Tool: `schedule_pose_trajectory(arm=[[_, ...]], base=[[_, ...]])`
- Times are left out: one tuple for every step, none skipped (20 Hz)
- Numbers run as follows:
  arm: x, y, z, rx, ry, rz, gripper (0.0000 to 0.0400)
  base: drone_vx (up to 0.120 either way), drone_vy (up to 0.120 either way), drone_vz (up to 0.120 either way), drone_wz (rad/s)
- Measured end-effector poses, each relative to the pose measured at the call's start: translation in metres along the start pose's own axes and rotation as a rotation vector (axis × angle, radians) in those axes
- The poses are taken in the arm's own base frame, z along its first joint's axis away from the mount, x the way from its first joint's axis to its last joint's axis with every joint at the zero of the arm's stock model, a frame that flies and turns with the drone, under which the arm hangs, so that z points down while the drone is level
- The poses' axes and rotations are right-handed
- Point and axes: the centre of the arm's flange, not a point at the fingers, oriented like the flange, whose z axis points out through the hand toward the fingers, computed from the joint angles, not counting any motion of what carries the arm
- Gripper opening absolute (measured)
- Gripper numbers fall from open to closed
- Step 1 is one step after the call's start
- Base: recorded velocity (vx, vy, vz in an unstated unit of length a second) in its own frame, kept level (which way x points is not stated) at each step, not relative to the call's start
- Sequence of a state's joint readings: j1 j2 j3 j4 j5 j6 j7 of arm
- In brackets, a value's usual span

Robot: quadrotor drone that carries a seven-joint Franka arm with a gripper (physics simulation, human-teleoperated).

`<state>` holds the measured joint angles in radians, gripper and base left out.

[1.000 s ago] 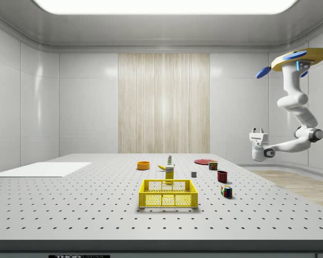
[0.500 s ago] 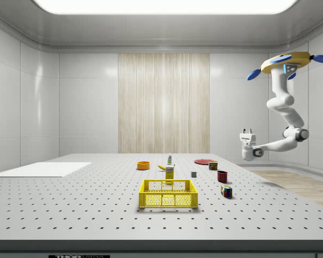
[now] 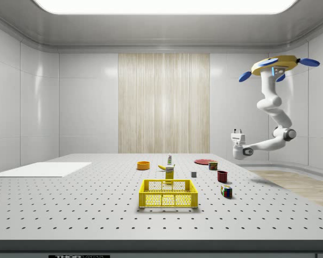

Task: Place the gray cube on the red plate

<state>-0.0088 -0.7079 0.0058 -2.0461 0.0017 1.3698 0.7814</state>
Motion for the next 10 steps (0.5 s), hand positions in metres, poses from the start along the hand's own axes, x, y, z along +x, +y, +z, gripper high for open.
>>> schedule_pose_trajectory(arm=[[-0.0001,0.0,0.0,0.0,0.001,0.0,0.04],[-0.0002,0.0,0.0,0.0,0.002,0.0,0.04],[-0.0003,0.0001,0.0,0.001,0.003,0.0,0.04],[-0.0004,0.0001,0.0,0.001,0.004,0.0,0.04],[-0.0005,0.0001,0.0,0.001,0.005,0.0,0.04],[-0.0006,0.0,0.0,0.0,0.006,0.0,0.04],[-0.0007,0.0,0.0,0.0,0.007,0.0,0.04],[-0.0009,0.0,0.0,0.0,0.009,0.0,0.04],[-0.001,-0.0001,0.0,-0.001,0.011,0.0,0.04],[-0.0012,-0.0002,0.0,-0.002,0.012,0.0,0.04]], base=[[0.12,-0.12,0.0,0.0],[0.12,-0.12,0.0,0.0],[0.12,-0.12,0.0,0.0],[0.12,-0.12,0.0,0.0],[0.12,-0.12,0.0,0.0],[0.12,-0.12,0.0,0.0],[0.12,-0.12,0.0,0.0],[0.12,-0.12,0.0,0.0],[0.12,-0.12,0.0,0.0],[0.12,-0.04,0.0,0.0]])
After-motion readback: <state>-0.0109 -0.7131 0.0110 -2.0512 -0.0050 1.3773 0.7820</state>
